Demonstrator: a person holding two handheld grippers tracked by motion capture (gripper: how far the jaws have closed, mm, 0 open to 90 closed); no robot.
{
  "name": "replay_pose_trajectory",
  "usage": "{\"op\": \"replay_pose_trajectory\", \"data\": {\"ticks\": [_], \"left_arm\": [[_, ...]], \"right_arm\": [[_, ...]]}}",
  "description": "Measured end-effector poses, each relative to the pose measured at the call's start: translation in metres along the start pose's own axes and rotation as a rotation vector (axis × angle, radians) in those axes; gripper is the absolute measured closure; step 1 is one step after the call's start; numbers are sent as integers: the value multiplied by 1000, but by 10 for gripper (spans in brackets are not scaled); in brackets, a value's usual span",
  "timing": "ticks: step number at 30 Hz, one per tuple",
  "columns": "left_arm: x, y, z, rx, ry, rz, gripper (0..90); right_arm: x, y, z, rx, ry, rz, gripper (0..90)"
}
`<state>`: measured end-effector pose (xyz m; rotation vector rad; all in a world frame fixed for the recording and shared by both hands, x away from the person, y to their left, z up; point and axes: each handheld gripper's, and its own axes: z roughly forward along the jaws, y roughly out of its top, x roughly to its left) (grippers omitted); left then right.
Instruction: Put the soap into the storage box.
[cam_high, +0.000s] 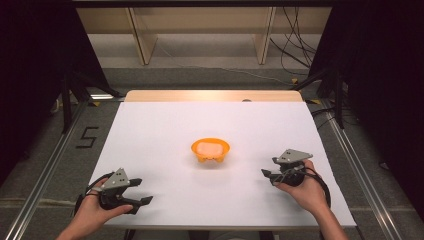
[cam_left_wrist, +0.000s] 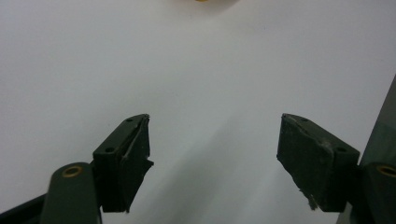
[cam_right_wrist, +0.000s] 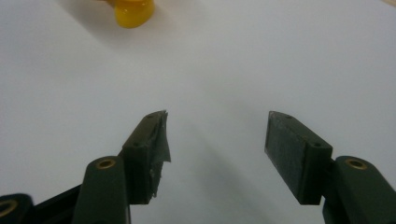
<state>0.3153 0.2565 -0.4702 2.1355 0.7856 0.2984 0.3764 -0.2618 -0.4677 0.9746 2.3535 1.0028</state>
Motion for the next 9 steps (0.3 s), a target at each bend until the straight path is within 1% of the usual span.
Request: {"op": "replay_pose_trajectory", "data": {"ticks": [1,2,3,4,5,6,7,9], "left_arm": [[0,0,0,1,0,0,253],[0,0,0,3,-3,5,253],[0,0,0,3,-3,5,253],[0,1,0,-6,-4,-3,253],[-2,0,0,-7,-6,-25,253],[-1,1,-1,-4,-2,-18,252],[-1,1,-1,-4,-3,-18,253],[-1,1,-1,-7,-1,-16,252]], "right_arm": [[0,-1,-1,5,-5,16,411],[-1,-3,0,-6,2,29,417],[-1,-3,0,-6,2,29,417],[-1,-4,1,-13,14,48,418],[-1,-4,1,-23,18,59,419],[-1,-4,2,-24,25,65,420],[2,-4,2,-17,28,102,420],[0,-4,2,-18,26,88,422]]}}
